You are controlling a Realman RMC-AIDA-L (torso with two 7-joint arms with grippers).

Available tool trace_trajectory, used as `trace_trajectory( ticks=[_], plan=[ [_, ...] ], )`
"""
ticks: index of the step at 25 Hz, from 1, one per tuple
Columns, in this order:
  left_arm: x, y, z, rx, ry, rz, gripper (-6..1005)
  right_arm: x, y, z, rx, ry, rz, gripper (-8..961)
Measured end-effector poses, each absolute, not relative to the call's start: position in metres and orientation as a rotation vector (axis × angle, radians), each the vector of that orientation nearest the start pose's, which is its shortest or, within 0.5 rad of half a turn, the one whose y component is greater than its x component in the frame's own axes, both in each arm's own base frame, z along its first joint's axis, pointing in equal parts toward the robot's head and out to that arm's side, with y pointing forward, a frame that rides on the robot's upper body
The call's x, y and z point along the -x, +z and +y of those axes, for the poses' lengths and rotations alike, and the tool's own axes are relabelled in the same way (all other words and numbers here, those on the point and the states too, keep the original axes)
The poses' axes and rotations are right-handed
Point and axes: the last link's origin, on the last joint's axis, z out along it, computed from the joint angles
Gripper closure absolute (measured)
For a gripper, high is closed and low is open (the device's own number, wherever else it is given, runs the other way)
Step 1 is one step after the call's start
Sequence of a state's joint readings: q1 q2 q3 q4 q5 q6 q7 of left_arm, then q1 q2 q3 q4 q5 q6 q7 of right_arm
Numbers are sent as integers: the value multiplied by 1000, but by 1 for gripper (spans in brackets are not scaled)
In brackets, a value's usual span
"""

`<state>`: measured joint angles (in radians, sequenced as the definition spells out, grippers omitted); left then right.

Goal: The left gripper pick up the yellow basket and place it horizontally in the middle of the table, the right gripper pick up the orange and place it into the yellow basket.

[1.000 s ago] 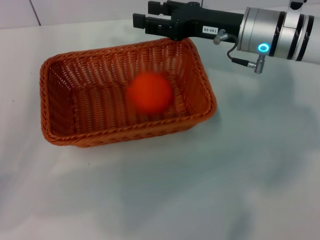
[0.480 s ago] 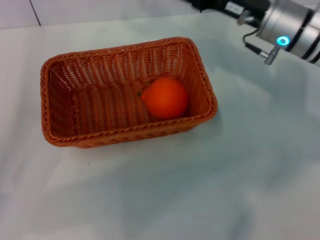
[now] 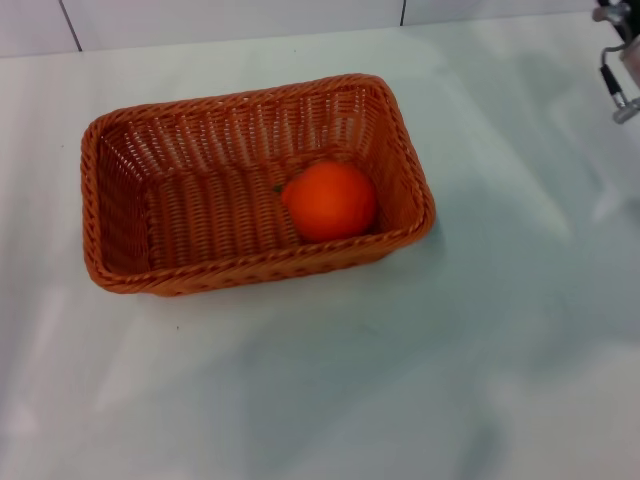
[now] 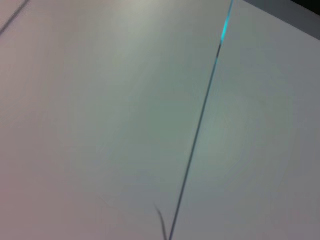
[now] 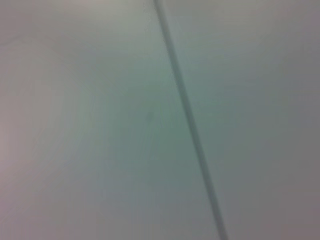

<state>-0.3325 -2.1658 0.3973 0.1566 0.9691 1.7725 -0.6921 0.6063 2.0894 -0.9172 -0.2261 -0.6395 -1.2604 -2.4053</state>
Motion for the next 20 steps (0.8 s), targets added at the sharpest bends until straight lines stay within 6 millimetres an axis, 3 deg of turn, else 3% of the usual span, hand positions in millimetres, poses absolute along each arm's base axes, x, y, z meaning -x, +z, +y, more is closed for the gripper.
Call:
trace_trajectory(
  ticks=[12, 20],
  plan=[
    [311, 51, 261, 1319, -1351, -402, 274, -289, 50, 385, 577, -1480, -1485, 205],
    [319, 58, 249, 1295, -1325, -380, 268, -286, 46, 390, 598, -1476, -1485, 205]
  ],
)
